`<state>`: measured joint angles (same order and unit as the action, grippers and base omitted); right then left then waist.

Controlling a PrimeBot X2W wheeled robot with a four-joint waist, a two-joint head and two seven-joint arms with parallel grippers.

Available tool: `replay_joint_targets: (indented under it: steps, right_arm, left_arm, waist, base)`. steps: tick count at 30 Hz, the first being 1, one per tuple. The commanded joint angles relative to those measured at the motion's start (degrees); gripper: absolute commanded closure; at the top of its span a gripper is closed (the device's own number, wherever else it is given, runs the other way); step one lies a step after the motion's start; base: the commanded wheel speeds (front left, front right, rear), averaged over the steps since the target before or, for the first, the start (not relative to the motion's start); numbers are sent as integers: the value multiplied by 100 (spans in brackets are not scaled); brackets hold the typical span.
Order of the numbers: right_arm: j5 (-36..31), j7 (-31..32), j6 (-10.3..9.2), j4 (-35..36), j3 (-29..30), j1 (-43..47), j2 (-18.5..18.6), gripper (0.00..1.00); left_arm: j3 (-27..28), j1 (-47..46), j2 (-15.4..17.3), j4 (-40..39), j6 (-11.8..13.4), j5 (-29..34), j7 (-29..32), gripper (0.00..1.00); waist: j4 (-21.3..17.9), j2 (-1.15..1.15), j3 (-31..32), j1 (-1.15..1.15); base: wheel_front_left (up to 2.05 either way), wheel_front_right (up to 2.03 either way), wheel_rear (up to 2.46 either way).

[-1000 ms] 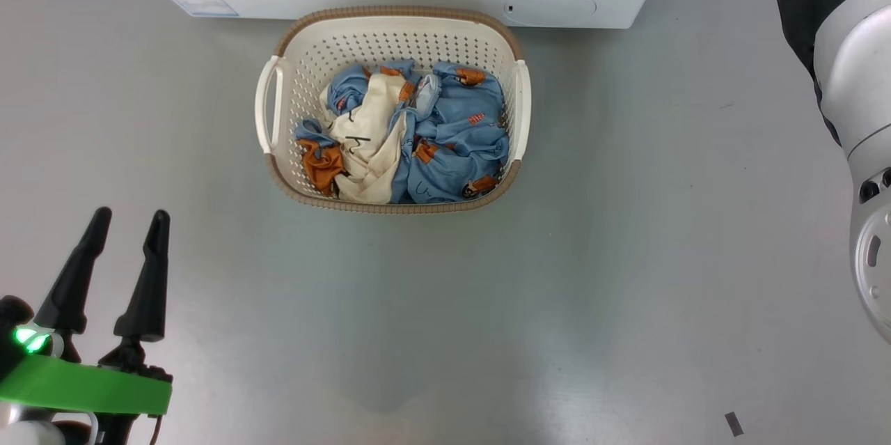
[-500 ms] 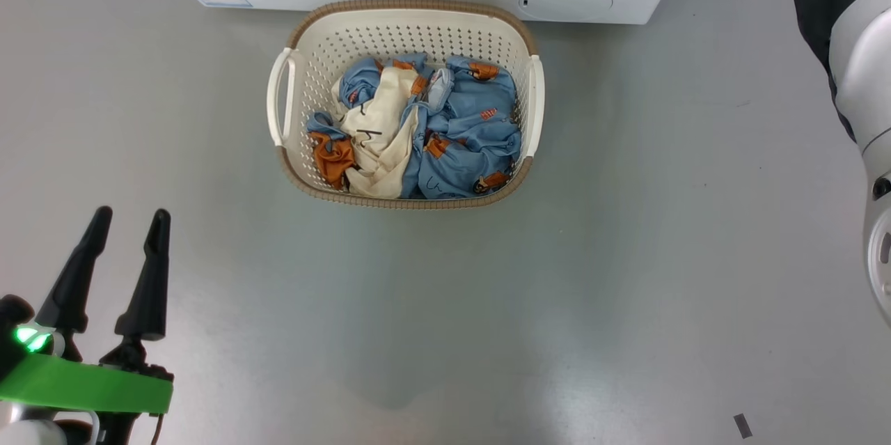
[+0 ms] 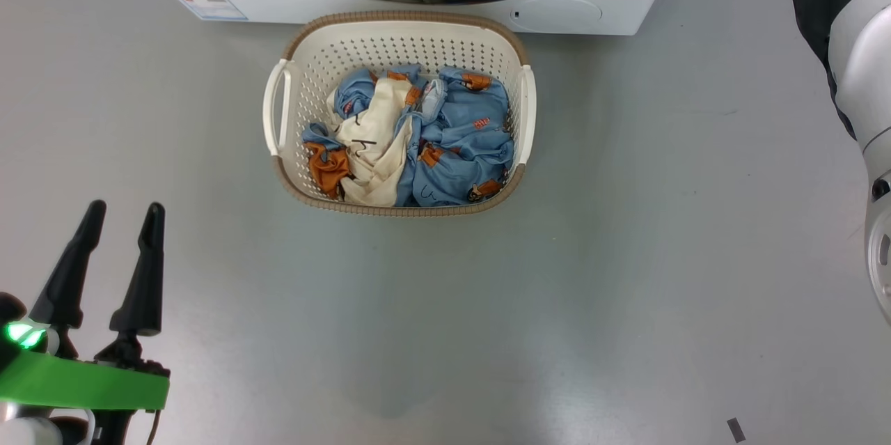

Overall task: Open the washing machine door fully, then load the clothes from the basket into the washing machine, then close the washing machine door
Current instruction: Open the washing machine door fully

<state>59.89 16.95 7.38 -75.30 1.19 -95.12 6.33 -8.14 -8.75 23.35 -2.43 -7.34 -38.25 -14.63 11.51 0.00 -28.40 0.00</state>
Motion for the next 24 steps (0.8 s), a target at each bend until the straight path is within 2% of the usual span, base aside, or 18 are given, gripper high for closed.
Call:
replay_joint_targets:
  steps: [1, 24]
  right_arm:
    - [52, 151, 11, 134, -26, -72, -346, 100]
    - [404, 1634, 11, 134, -23, 337, -346, 100]
  left_arm:
    - [278, -106, 187, -148, -14, -15, -37, 0]
    - [418, -42, 190, -294, -14, 48, -37, 0]
  waist:
    - [-9, 0, 7, 0]
    - [-81, 0, 141, 0]
  base:
    - [0, 0, 0]
    - [0, 0, 0]
